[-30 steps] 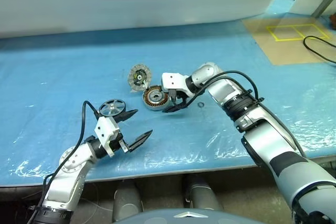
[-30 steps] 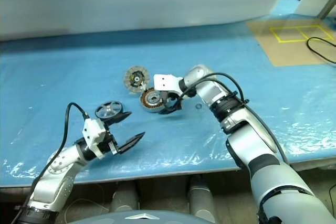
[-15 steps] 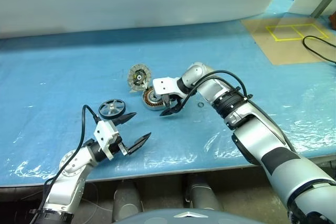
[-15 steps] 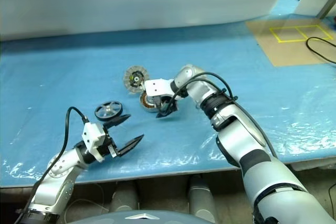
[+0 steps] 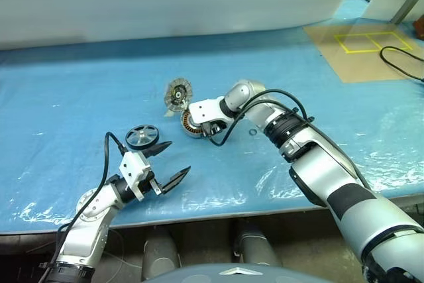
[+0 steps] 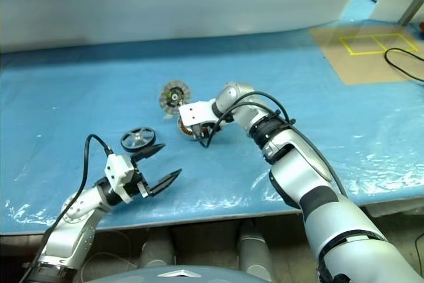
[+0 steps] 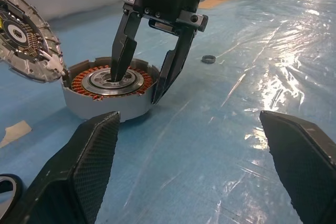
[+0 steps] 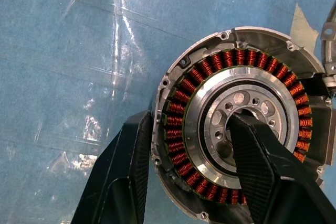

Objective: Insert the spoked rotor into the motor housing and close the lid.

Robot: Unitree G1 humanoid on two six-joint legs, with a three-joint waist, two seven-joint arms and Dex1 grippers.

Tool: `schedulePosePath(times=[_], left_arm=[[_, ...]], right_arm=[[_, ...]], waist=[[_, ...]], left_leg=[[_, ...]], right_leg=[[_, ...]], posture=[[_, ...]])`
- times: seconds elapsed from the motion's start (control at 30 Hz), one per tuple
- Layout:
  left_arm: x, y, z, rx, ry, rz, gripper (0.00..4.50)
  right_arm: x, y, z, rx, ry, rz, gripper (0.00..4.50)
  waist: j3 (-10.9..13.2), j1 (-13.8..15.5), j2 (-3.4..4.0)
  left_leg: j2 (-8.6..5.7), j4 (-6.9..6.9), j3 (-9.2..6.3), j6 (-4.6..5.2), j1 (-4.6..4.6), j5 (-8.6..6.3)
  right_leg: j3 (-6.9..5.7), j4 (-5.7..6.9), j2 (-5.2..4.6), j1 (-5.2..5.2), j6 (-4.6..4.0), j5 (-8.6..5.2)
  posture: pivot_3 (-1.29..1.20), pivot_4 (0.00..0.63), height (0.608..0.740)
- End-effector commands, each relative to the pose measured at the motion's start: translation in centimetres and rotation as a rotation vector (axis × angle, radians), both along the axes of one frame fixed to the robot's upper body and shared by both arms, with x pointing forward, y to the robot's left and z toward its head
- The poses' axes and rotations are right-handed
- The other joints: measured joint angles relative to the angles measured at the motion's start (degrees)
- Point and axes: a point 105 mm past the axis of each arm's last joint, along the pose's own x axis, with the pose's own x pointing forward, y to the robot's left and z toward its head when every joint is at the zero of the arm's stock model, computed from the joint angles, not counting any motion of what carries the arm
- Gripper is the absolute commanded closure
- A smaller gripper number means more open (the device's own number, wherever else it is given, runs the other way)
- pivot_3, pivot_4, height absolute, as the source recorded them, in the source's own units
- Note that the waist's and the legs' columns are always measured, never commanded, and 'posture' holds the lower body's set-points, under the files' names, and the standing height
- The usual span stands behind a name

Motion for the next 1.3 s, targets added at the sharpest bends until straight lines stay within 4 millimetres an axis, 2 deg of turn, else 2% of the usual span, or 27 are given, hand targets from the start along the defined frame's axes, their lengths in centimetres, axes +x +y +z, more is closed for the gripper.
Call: schedulePosePath(times=[0.03,0.4,0.67,0.8,1.0,1.23,1.27,1.3], left_arm=[[0.0,0.0,0.6,-0.002,-0.04,-0.001,0.0],[0.1,-0.2,0.6,-0.004,-0.04,-0.001,0.0],[0.3,-0.1,0.7,0.008,-0.04,-0.005,0.0],[0.4,-0.1,0.8,0.01,-0.041,-0.009,0.0],[0.5,-0.1,1.1,0.006,-0.048,-0.014,0.0],[0.4,-0.1,1.2,0.006,-0.048,-0.015,0.0],[0.4,-0.1,1.2,0.007,-0.049,-0.014,0.0],[0.4,-0.1,1.3,0.007,-0.049,-0.015,0.0]], right_arm=[[-0.6,-0.1,-0.8,-0.019,0.045,-0.007,2.52],[-3.9,-0.7,-0.7,-0.021,0.193,0.01,2.52],[-6.0,-2.1,-2.1,-0.081,0.249,0.033,2.52],[-7.2,-1.9,-2.2,-0.061,0.294,0.037,2.52],[-7.3,-1.7,-2.4,-0.045,0.295,0.015,2.52],[-6.2,-1.4,-2.5,-0.021,0.261,-0.012,2.52],[-6.2,-1.5,-2.5,-0.021,0.26,-0.011,1.86],[-6.1,-1.4,-2.5,-0.014,0.263,-0.014,1.61]], waist=[[0.0,0.01,0.0],[-0.01,0.06,-0.02],[-0.02,0.22,-0.03],[-0.05,0.2,-0.05],[-0.06,0.11,-0.05],[-0.07,-0.01,-0.07],[-0.07,-0.06,-0.06],[-0.06,-0.04,-0.05]], left_leg=[[0.02,0.0,0.0,0.0,0.0,0.0],[0.0,-0.03,0.0,0.06,-0.09,0.05],[-0.01,-0.04,0.0,0.0,-0.02,0.02],[-0.02,-0.04,0.0,-0.02,0.03,0.03],[0.01,-0.05,0.0,-0.02,0.11,0.02],[0.01,-0.08,0.01,-0.02,0.56,0.0],[0.01,-0.08,0.01,-0.02,0.58,0.0],[0.01,-0.1,0.01,-0.02,0.63,-0.01]], right_leg=[[0.0,0.02,0.0,0.0,-0.02,0.01],[-0.05,-0.2,0.03,-0.01,-0.02,0.02],[-0.03,-0.18,0.02,0.0,-0.02,0.02],[-0.02,-0.21,0.01,0.1,-0.02,0.02],[0.01,-0.18,0.01,0.19,-0.02,0.02],[0.04,-0.23,0.0,0.66,-0.02,0.01],[0.06,-0.21,0.01,0.69,-0.02,0.01],[0.06,-0.19,0.01,0.7,-0.01,0.01]], posture=[[0.0,0.15,0.74],[0.0,0.15,0.74],[0.0,0.15,0.74],[0.0,0.15,0.74],[0.0,0.15,0.74],[0.0,0.15,0.74],[0.0,0.15,0.74],[0.0,0.15,0.74]])
